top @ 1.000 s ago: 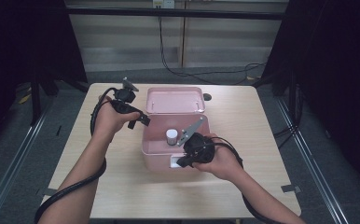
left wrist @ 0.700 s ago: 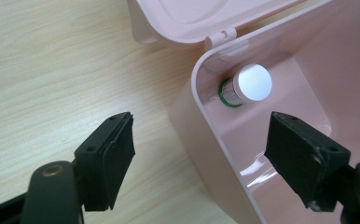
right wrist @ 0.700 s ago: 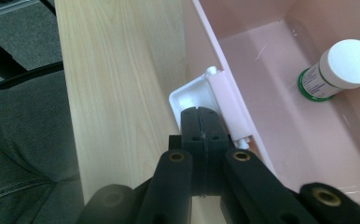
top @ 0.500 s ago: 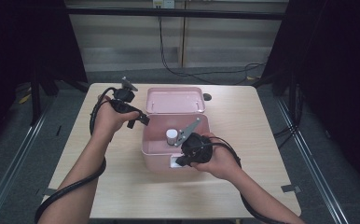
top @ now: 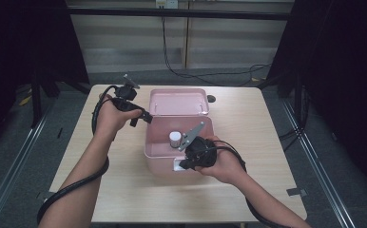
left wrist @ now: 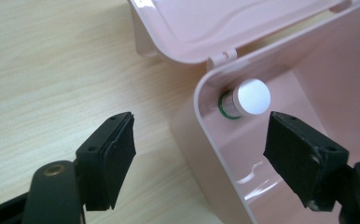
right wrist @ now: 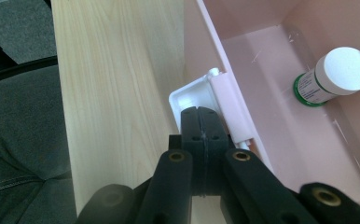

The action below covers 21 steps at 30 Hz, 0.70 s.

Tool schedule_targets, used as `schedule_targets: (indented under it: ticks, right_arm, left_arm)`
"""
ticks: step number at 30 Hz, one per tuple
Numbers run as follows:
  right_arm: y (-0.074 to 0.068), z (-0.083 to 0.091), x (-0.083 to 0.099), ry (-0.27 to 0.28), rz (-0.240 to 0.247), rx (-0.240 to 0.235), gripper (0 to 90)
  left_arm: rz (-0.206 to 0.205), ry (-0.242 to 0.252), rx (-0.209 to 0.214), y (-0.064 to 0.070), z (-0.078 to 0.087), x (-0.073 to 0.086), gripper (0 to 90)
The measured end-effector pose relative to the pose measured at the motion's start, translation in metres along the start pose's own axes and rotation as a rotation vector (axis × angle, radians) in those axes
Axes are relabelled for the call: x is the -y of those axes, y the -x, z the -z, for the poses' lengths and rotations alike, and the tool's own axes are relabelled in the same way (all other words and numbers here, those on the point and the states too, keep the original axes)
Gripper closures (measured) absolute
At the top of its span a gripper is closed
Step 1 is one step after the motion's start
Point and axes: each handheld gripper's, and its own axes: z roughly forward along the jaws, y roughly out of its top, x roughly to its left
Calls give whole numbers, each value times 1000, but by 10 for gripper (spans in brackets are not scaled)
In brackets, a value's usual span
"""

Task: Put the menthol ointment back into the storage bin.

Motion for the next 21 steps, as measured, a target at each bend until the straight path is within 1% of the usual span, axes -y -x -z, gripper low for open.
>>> schedule_targets:
  ticks: [2,3,5,7,8,10,11,13,15,16,17,18,19,21]
  right_arm:
    - [0,0,0,-1,6,0,900]
    - [0,0,0,2,9,0,900]
    - [1,0,1,5,7,-1,900]
    - [1,0,1,9,0,-7,900]
    - [2,0,2,10,1,-12,900]
    - [2,0,2,15,-4,-13,900]
    - [2,0,3,18,-4,-13,900]
    - [2,0,3,18,-1,-14,900]
    - [2,0,3,21,0,-14,900]
    - [2,0,4,25,-2,-15,900]
    - [2,0,4,27,-4,-14,900]
    - [2,0,4,31,0,-13,900]
    - [2,0,5,33,0,-13,900]
    - [3,0,6,41,-1,-18,900]
  left_arm:
    - [4,14,-5,-1,0,-4,235]
    - [-6,16,-5,-3,1,-6,234]
    - [20,24,-3,-5,1,-10,233]
    - [27,29,-3,-7,-1,-13,232]
    - [38,34,-2,-8,-2,-15,232]
    - [41,42,-11,-11,-4,-18,231]
    - [43,41,-6,-13,-5,-20,231]
    - [53,49,-17,-16,-8,-23,236]
    - [69,53,-8,-19,-11,-26,239]
    - [69,53,-8,-19,-11,-26,239]
    - [72,59,-19,-22,-14,-29,239]
    - [80,59,-16,-23,-16,-30,240]
    - [78,50,-18,-24,-18,-32,241]
    - [82,49,-21,-25,-22,-34,242]
